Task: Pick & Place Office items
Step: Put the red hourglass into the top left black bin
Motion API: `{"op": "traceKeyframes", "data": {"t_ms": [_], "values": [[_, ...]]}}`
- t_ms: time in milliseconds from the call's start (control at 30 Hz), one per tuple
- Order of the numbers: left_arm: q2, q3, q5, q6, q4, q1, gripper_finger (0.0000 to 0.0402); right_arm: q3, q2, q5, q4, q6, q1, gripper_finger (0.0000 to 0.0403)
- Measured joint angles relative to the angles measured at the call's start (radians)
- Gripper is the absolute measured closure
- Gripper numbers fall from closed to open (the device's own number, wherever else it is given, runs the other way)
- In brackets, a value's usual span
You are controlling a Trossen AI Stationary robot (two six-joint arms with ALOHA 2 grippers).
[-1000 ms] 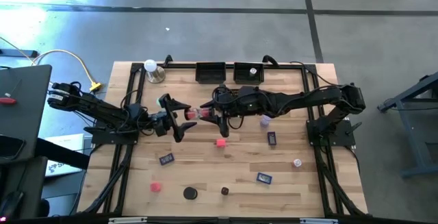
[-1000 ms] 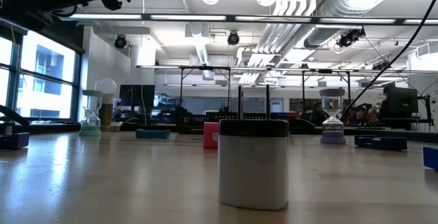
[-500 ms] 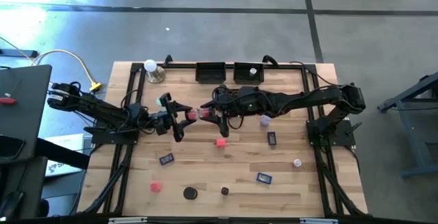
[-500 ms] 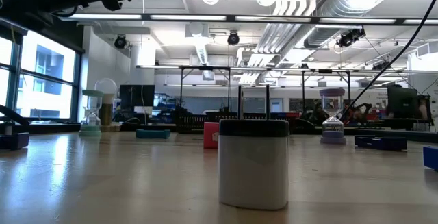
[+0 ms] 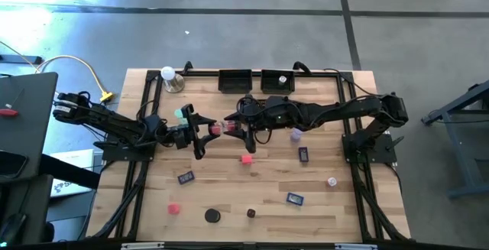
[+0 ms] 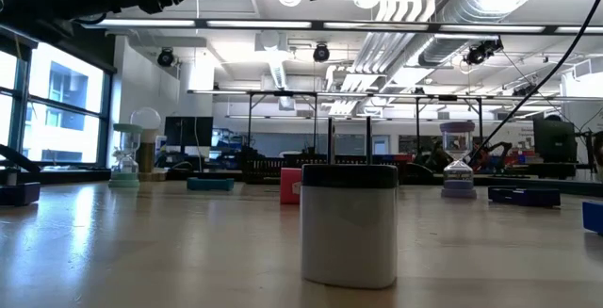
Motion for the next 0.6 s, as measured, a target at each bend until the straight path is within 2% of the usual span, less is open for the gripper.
{"op": "traceKeyframes", "data": {"t_ms": [167,333,433,600], "values": [[0.000,0.000,-0.046,-0.074,-0.019,-0.001,0.0199,0.000,0.000,0.034,-0.008,-0.002,0.001,0.0180],[0.000,0.001,-0.169,-0.326,-0.042,-0.003,0.0199,0.000,0.000,0.060,-0.042,0.000,-0.010,0.0179],[-0.003,0.001,-0.239,-0.389,-0.080,-0.002,0.0199,0.000,0.000,0.130,-0.073,0.002,-0.013,0.0180],[-0.004,0.002,-0.258,-0.479,-0.147,-0.001,0.0199,0.000,-0.004,0.218,-0.087,-0.026,0.000,0.0179]]}}
